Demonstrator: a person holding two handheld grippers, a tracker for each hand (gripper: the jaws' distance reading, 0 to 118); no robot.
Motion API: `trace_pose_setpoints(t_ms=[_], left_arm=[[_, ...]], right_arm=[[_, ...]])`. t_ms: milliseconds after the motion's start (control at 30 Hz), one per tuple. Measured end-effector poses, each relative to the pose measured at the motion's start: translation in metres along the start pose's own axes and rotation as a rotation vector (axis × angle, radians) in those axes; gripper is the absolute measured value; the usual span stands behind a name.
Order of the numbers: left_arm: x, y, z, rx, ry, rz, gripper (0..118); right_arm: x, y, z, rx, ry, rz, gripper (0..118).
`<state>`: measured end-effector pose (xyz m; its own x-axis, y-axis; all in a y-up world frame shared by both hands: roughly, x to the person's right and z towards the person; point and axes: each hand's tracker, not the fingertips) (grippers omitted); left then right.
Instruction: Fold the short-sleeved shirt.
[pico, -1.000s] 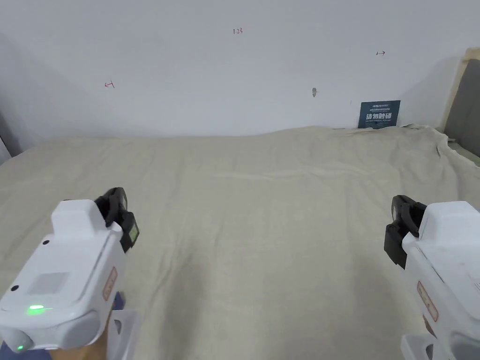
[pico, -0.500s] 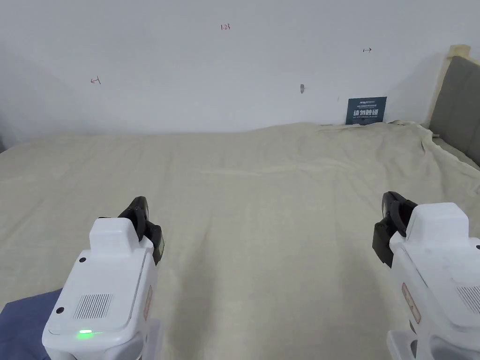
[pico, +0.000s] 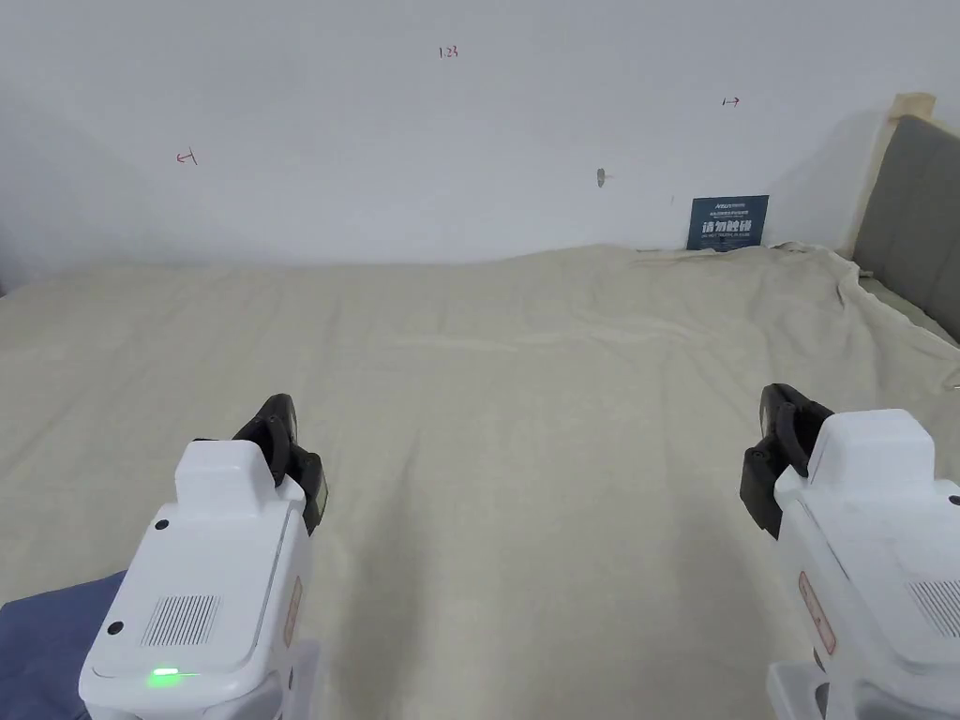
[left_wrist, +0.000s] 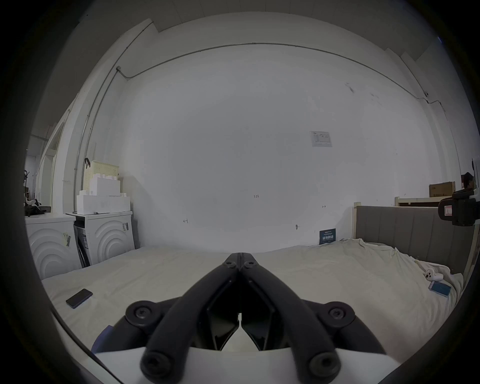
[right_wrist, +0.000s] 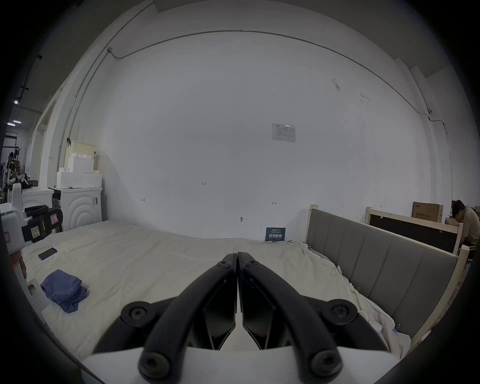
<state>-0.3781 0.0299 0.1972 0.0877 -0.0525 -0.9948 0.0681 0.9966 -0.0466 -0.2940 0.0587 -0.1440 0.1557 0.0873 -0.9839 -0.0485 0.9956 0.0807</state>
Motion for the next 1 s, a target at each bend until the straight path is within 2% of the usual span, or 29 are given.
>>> trace_pose_setpoints(t_ms=[1000], left_arm=[[-0.0005, -0.0016, 0.0000, -0.001, -0.025, 0.005, 0]], right_arm=[[-0.0002, 0.0022, 0.0030, 0.002, -0.001, 0.002, 0]])
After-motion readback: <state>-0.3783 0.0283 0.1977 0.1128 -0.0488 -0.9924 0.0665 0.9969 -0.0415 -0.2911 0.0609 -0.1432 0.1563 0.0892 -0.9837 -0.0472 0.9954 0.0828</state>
